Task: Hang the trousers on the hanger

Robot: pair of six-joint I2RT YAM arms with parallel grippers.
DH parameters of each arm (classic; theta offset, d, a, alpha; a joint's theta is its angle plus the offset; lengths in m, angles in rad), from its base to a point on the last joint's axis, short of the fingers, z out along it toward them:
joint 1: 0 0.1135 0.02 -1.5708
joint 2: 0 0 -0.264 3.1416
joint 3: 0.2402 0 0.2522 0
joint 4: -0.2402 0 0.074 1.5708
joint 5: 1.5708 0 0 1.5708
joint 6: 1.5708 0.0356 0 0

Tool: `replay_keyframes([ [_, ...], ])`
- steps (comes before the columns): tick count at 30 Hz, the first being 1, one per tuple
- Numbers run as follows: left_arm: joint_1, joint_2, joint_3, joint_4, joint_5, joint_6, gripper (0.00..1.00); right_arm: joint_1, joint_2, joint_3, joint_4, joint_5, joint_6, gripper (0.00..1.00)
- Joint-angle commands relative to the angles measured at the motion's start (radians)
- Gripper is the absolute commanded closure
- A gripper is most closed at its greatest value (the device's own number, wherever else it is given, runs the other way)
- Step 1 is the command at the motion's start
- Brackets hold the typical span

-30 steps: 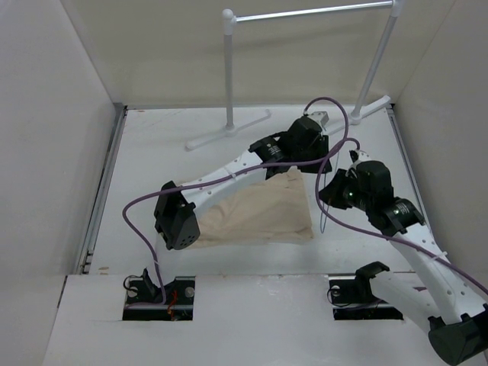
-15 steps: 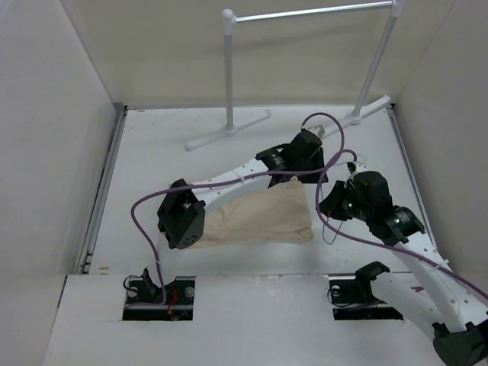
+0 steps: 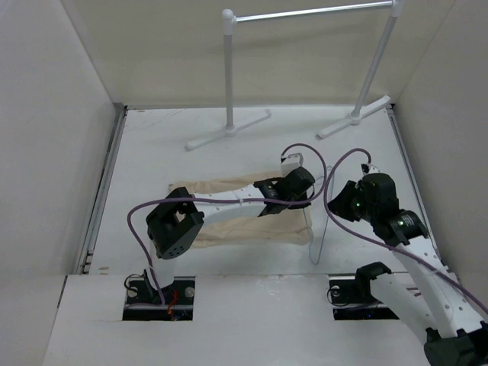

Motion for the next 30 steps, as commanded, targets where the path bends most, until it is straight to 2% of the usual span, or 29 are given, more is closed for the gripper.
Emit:
replay_keyframes([
  [1,-0.047,-0.091,-0.047,0.102,-0.176,-0.085,1.00,-0.014,0.096,-0.068,0.170,0.002,0.059,0.84],
  [3,-0.070,-0.090,-0.067,0.103,-0.247,-0.095,1.00,-0.010,0.183,-0.097,0.276,0.008,0.066,0.83],
  [4,-0.078,-0.084,-0.074,0.106,-0.271,-0.096,1.00,-0.002,0.229,-0.108,0.322,0.014,0.069,0.80],
  [9,-0.083,-0.053,-0.092,0.123,-0.353,-0.110,1.00,-0.001,0.392,-0.153,0.509,0.019,0.115,0.42],
  [12,-0.072,-0.039,-0.101,0.131,-0.377,-0.113,1.00,-0.001,0.483,-0.185,0.586,-0.002,0.138,0.34],
  [15,-0.066,-0.035,-0.121,0.136,-0.394,-0.116,1.00,0.001,0.556,-0.214,0.652,-0.036,0.161,0.32],
  [18,-0.061,-0.032,-0.141,0.143,-0.396,-0.121,1.00,0.019,0.602,-0.243,0.709,-0.082,0.188,0.34],
  [20,-0.061,-0.024,-0.147,0.143,-0.393,-0.121,1.00,0.016,0.629,-0.258,0.743,-0.094,0.201,0.38],
  [22,-0.061,-0.018,-0.152,0.140,-0.390,-0.122,1.00,0.019,0.656,-0.263,0.777,-0.114,0.205,0.50],
  [25,-0.061,-0.025,-0.169,0.131,-0.399,-0.124,1.00,0.000,0.649,-0.257,0.777,-0.128,0.222,0.80],
  [27,-0.055,-0.050,-0.192,0.130,-0.417,-0.124,1.00,-0.013,0.585,-0.262,0.787,-0.131,0.243,0.87],
  [30,-0.030,-0.099,-0.228,0.102,-0.439,-0.119,1.00,-0.042,0.460,-0.257,0.760,-0.127,0.274,0.89],
])
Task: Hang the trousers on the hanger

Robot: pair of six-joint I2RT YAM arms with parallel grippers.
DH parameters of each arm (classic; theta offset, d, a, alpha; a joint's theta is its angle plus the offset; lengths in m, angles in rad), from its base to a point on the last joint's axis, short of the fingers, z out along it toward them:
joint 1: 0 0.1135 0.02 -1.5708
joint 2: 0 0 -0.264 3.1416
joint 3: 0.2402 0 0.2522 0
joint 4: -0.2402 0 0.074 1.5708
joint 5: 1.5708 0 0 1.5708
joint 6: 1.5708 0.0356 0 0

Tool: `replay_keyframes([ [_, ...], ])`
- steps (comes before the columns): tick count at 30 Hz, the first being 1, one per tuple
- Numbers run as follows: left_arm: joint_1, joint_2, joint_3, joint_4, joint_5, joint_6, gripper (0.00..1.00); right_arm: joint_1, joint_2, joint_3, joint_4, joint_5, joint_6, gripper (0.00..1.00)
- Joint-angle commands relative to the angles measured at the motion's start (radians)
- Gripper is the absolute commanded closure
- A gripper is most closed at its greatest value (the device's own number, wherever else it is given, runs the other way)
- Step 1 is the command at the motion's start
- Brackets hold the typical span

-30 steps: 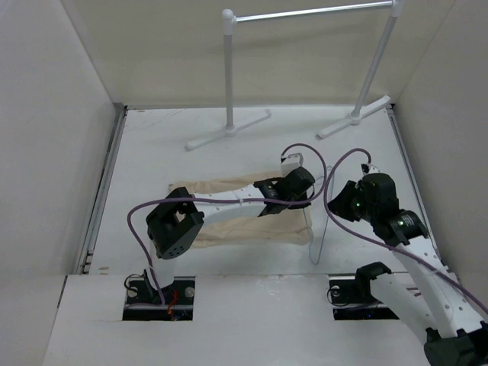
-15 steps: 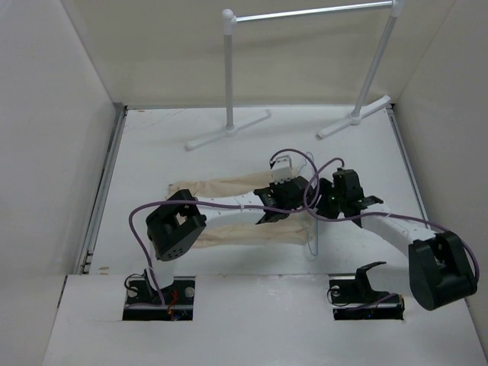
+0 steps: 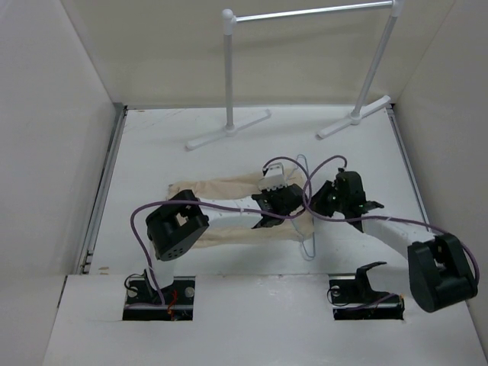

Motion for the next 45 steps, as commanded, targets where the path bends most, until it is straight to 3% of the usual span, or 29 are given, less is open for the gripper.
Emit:
replay_keyframes([
  [1,0.021,-0.105,-0.045,-0.007,-0.061,-0.008,1.00,-0.046,-0.133,0.011,0.017,-0.009,0.068,0.89],
  [9,0.108,-0.313,-0.272,-0.058,-0.083,0.004,0.99,-0.144,-0.270,0.019,-0.118,-0.009,0.057,0.91],
  [14,0.171,-0.478,-0.409,-0.125,-0.083,0.044,0.99,-0.155,-0.253,-0.010,-0.120,0.006,0.043,0.91],
  [19,0.185,-0.535,-0.435,-0.109,-0.074,0.082,0.99,-0.154,-0.218,-0.038,-0.097,0.026,0.043,0.89],
  [27,0.113,-0.463,-0.277,-0.085,-0.106,0.248,0.99,-0.137,-0.162,-0.050,-0.084,0.052,0.031,0.85],
  [29,0.108,-0.457,-0.242,-0.113,-0.133,0.300,0.99,-0.134,-0.161,-0.053,-0.090,0.060,0.031,0.78],
  [34,0.082,-0.472,-0.107,-0.220,-0.178,0.404,0.99,-0.114,-0.242,-0.024,-0.167,0.087,0.020,0.44],
  [36,0.071,-0.483,-0.031,-0.272,-0.180,0.446,0.99,-0.100,-0.314,0.017,-0.242,0.097,0.005,0.34],
  [40,0.038,-0.512,0.164,-0.369,-0.172,0.539,0.99,-0.066,-0.510,0.157,-0.414,0.137,-0.044,0.25],
  [45,0.007,-0.475,0.475,-0.499,-0.148,0.660,0.98,0.078,-0.619,0.384,-0.471,0.126,-0.090,0.26],
])
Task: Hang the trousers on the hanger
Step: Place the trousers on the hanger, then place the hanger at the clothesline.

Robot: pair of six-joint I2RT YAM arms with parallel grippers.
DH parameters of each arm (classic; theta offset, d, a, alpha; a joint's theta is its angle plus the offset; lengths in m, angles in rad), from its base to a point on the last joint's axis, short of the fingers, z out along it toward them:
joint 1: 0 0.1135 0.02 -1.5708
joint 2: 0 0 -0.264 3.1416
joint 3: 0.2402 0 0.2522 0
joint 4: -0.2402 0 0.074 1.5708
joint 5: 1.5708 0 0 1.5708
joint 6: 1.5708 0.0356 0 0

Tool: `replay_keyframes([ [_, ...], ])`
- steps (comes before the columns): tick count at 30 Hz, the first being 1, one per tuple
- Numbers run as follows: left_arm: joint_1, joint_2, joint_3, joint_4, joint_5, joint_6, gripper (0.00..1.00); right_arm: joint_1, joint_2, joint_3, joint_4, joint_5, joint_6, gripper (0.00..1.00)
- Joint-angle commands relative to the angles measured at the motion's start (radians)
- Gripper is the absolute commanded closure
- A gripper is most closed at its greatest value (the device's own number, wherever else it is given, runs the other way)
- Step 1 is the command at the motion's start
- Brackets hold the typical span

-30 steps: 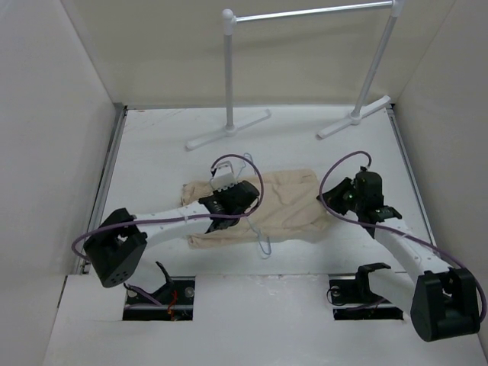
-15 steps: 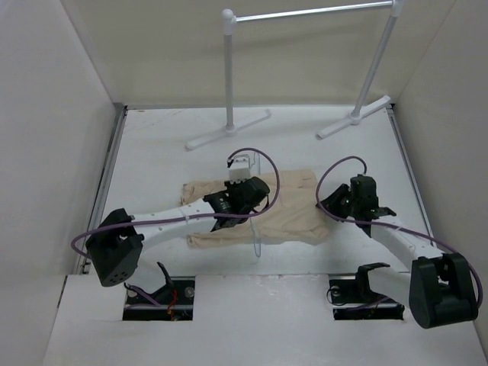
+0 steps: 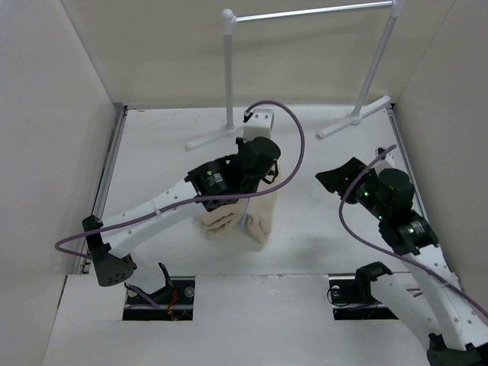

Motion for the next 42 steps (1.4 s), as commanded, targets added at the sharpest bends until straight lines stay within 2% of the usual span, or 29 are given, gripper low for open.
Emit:
replay_keyframes([
  [1,-0.017,-0.013,0.238,-0.081,-0.004,0.121,0.98,0.118,-0.030,0.168,-0.036,0.010,-0.053,0.26],
  [5,-0.020,0.038,0.424,-0.128,0.059,0.130,0.98,0.335,0.020,0.300,0.077,0.021,-0.081,0.24],
  [10,-0.014,0.057,0.452,-0.087,0.096,0.120,0.98,0.529,0.156,0.391,0.195,0.039,-0.144,0.22],
  [15,-0.020,0.072,0.448,-0.041,0.111,0.112,0.97,0.595,0.308,0.447,0.289,0.051,-0.187,0.22],
  [18,-0.021,0.075,0.446,-0.030,0.119,0.107,0.97,0.600,0.370,0.435,0.310,0.064,-0.185,0.26],
  [19,-0.020,0.075,0.442,-0.029,0.119,0.106,0.97,0.600,0.382,0.426,0.320,0.062,-0.181,0.29],
  [22,-0.014,0.066,0.417,-0.021,0.117,0.101,0.97,0.618,0.390,0.391,0.373,0.051,-0.156,0.60],
  [24,-0.004,0.054,0.391,-0.015,0.119,0.097,0.97,0.623,0.375,0.374,0.402,0.060,-0.136,0.76],
  [26,0.011,0.040,0.363,-0.010,0.117,0.088,0.96,0.623,0.355,0.363,0.433,0.061,-0.110,0.82],
  [30,0.037,0.012,0.310,0.010,0.120,0.057,0.91,0.591,0.332,0.351,0.513,0.045,-0.051,0.89],
  [32,0.051,-0.003,0.288,0.025,0.120,0.042,0.82,0.551,0.329,0.361,0.528,0.022,-0.021,0.91],
  [35,0.075,-0.037,0.262,0.054,0.125,0.035,0.58,0.491,0.329,0.389,0.551,-0.024,0.011,0.93],
  [37,0.092,-0.058,0.251,0.072,0.139,0.035,0.51,0.453,0.336,0.407,0.560,-0.059,0.028,0.94],
  [40,0.126,-0.092,0.248,0.094,0.163,0.037,0.25,0.370,0.364,0.450,0.562,-0.114,0.052,0.95],
  [41,0.137,-0.104,0.248,0.105,0.172,0.046,0.07,0.349,0.378,0.467,0.562,-0.131,0.054,0.95],
  [42,0.155,-0.120,0.251,0.114,0.182,0.057,0.00,0.326,0.391,0.484,0.562,-0.145,0.054,0.95],
])
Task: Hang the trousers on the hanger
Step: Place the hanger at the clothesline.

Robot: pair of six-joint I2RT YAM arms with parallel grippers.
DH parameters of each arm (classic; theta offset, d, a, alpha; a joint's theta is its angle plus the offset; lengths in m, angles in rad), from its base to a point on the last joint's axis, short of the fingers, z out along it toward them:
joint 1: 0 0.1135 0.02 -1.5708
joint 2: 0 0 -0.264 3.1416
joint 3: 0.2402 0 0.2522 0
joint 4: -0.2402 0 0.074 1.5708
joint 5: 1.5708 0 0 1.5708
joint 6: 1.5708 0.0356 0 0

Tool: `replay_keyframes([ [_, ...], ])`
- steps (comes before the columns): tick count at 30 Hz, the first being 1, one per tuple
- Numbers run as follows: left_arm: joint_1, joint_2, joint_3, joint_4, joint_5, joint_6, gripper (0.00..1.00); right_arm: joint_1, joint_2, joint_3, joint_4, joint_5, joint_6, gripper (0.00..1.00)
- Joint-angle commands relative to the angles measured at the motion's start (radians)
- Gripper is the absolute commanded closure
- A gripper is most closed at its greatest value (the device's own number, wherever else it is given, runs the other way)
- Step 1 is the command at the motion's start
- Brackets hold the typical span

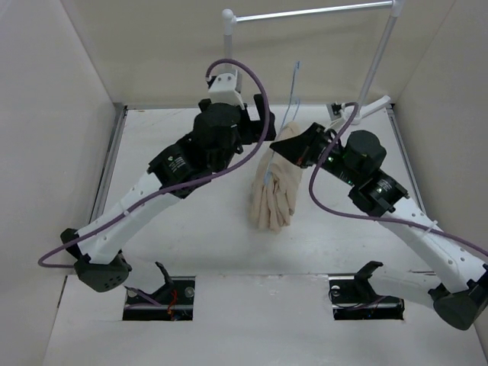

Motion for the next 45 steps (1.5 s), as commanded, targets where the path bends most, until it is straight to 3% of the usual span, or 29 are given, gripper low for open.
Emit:
replay_keyframes([
  [1,0.058,-0.096,0.008,0.091,0.034,0.022,0.00,-0.074,0.026,0.128,0.164,-0.079,0.014,0.95],
  [7,0.240,-0.229,-0.089,0.074,0.070,0.010,0.00,-0.274,0.213,0.348,0.132,-0.213,-0.001,0.95],
  [12,0.300,-0.333,-0.404,0.032,0.114,-0.106,0.00,-0.431,0.463,0.635,0.041,-0.285,-0.011,0.95],
  [16,0.333,-0.416,-0.663,0.048,0.202,-0.226,0.00,-0.488,0.647,0.880,-0.042,-0.310,-0.024,0.95],
  [20,0.361,-0.482,-0.824,0.048,0.208,-0.278,0.00,-0.526,0.790,1.063,-0.115,-0.334,-0.026,0.96],
  [27,0.428,-0.516,-0.943,0.032,0.251,-0.327,0.00,-0.549,0.856,1.042,-0.128,-0.330,-0.026,0.95],
  [32,0.453,-0.504,-0.956,0.035,0.260,-0.350,0.00,-0.552,0.832,0.939,-0.097,-0.314,-0.031,0.92],
  [34,0.456,-0.486,-0.949,0.032,0.260,-0.352,0.00,-0.552,0.810,0.883,-0.068,-0.302,-0.032,0.83],
  [38,0.456,-0.434,-0.929,0.029,0.262,-0.352,0.00,-0.560,0.784,0.849,-0.059,-0.290,-0.037,0.41],
  [42,0.456,-0.374,-0.885,0.005,0.263,-0.349,0.00,-0.575,0.732,0.843,-0.071,-0.274,-0.044,0.14],
  [43,0.456,-0.361,-0.874,0.000,0.263,-0.349,0.00,-0.577,0.712,0.835,-0.077,-0.268,-0.052,0.00],
  [45,0.456,-0.340,-0.852,-0.003,0.263,-0.346,0.00,-0.583,0.662,0.809,-0.092,-0.253,-0.070,0.00],
])
